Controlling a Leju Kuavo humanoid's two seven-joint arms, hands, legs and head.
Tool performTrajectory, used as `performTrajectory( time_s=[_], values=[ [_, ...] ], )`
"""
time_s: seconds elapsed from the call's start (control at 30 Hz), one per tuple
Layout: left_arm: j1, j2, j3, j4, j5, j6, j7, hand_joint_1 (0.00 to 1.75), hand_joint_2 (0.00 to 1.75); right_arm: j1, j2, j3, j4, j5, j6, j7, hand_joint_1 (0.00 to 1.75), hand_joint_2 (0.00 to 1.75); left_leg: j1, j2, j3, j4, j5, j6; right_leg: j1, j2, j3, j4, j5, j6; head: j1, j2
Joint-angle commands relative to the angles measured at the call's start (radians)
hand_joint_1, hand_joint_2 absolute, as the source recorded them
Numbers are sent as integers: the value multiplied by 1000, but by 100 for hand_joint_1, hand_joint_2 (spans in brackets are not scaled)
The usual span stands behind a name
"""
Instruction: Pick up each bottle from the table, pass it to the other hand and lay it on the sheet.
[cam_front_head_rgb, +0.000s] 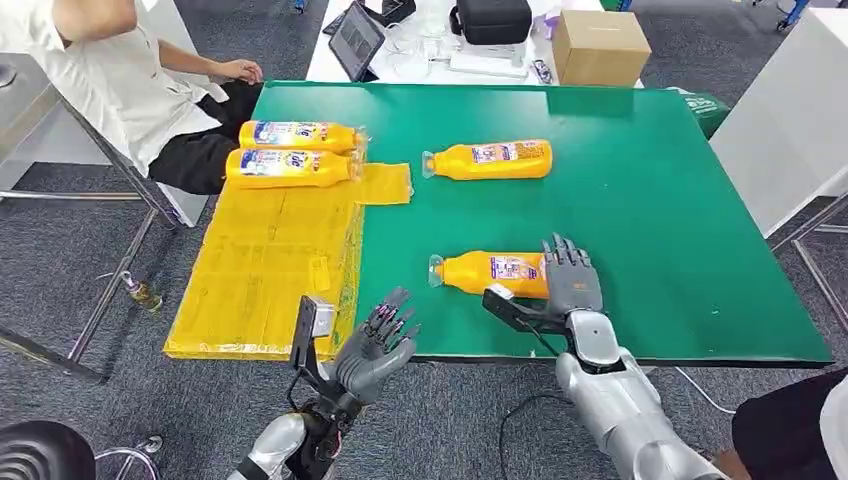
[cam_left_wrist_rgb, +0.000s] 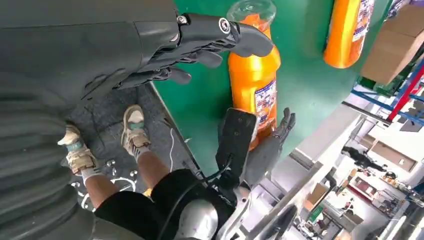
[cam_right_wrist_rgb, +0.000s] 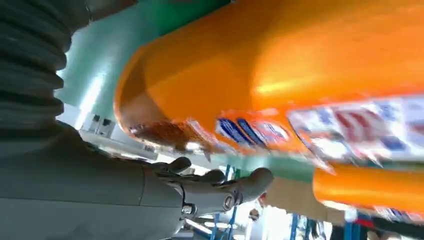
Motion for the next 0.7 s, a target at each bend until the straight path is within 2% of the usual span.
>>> performTrajectory(
  time_s=[0.03,0.1,0.13,0.23,0.3,0.37,0.5,0.53,0.57,0.6,0.63,0.7],
  values=[
    [-37,29,-52,22,20,-7,20,0,175,-103,-99,-15,245,-69,-23,-8,134,175,0,-2,1,0,0,1,0,-3,2,-1,-1,-1,0,0],
    [-44,29,-53,30,25,-3,17,0,175,-110,-100,-31,272,-77,-48,-29,175,175,0,-2,2,-1,0,2,0,-3,4,-1,-1,-2,0,0],
    [-47,28,-52,31,26,-2,17,0,175,-109,-101,-32,275,-79,-52,-31,175,175,0,-2,6,-1,-1,3,1,-4,8,-3,-1,-4,0,0],
    [-67,23,-47,56,41,9,10,0,175,-103,-78,-82,310,-138,-72,-92,175,175,-1,-2,4,-1,-1,2,0,-3,5,-1,-1,-3,0,0],
    [-95,14,-47,99,63,20,4,0,175,-86,-51,-104,355,-174,-126,-185,175,175,0,-2,4,-1,0,1,1,-4,5,-2,-1,-3,0,0],
    [-99,14,-46,104,65,21,4,0,175,-73,-43,-104,359,-172,-144,-184,175,175,0,-3,4,-2,0,1,1,-5,6,-2,-1,-3,0,0],
    [-121,15,-65,132,72,31,-21,0,175,-48,-13,-151,394,-253,-174,-322,175,175,1,-2,4,-1,0,1,1,-3,5,-2,0,-2,0,0],
    [-117,20,-69,124,72,40,-30,0,175,-37,3,-170,384,-291,-172,-374,175,175,1,-2,6,-2,0,2,2,-4,7,-4,-1,-3,-1,0],
    [-116,20,-69,124,72,40,-31,0,175,-36,7,-170,383,-291,-173,-374,175,175,1,-1,5,-1,0,1,1,-3,6,-2,-1,-2,0,0],
    [-111,24,-70,115,72,48,-38,0,175,-25,26,-210,354,-372,-134,-455,175,175,1,-2,7,-2,-1,1,2,-4,8,-4,-1,-3,0,0],
    [-106,26,-70,111,72,53,-42,0,175,-23,38,-223,338,-410,-108,-488,175,175,1,-1,8,-3,-1,2,2,-4,9,-4,-1,-4,0,0],
    [-103,29,-72,107,62,63,-53,0,175,-19,52,-234,313,-444,-79,-506,175,175,1,2,6,-2,-1,1,2,-1,6,-3,0,-3,0,0]
  ],
)
